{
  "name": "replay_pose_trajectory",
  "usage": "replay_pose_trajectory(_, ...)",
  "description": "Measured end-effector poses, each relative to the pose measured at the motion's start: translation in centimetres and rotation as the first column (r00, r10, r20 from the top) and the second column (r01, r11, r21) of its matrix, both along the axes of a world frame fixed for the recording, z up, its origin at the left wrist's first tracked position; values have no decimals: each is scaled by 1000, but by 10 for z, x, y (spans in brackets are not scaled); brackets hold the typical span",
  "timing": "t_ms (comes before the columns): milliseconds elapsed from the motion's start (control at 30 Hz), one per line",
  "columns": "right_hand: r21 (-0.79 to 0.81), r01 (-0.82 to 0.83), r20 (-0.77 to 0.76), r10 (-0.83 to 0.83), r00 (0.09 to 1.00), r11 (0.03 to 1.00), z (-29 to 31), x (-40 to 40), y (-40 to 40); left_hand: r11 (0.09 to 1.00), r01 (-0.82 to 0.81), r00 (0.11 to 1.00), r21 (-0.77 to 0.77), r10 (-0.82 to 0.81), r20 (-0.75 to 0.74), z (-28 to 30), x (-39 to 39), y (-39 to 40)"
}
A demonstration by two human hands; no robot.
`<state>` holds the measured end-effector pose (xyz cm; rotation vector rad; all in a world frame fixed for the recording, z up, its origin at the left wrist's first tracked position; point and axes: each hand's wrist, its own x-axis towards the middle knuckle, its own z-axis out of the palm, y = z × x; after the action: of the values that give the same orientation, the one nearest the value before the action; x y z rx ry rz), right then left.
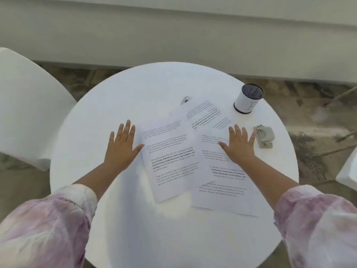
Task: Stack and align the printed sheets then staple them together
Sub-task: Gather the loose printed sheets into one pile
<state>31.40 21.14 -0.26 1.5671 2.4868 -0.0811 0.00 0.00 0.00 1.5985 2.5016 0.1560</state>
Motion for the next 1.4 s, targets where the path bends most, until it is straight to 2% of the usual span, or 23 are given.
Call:
replay_pose_trajectory(233, -159, -28, 43, 35, 998, 987, -33, 22, -26, 989, -124, 989, -77, 130, 74, -44, 31, -31)
replay_pose_trajectory(367, -235, 8, -32, -16, 999, 972, -45, 28, -35, 973, -165, 979, -162, 181, 92, -59, 39, -44)
replay_pose_trajectory(500, -224, 29, -89, -50, 995, 974, -51, 28, -39, 969, -172, 983, -177, 182, 40, -62, 42, -47)
replay_pose_trajectory(833, -193, 50, -152, -80, 985, 980, -60, 31, -45, 972, -189, 979, -138, 198, 54, -57, 49, -47)
replay_pose_trajectory(1100, -194, 69, -137, -97, 986, 979, -51, 27, -44, 971, -191, 981, -146, 193, 1, -54, 48, -45)
replay_pose_trajectory(1300, -97, 177, -294, -198, 935, 979, -29, 8, -42, 957, -269, 961, -113, 273, 29, -49, 55, -36)
replay_pose_trajectory(1400, -113, 174, -287, -200, 937, 978, -20, -9, -48, 945, -313, 945, -92, 320, 67, -45, 61, -34)
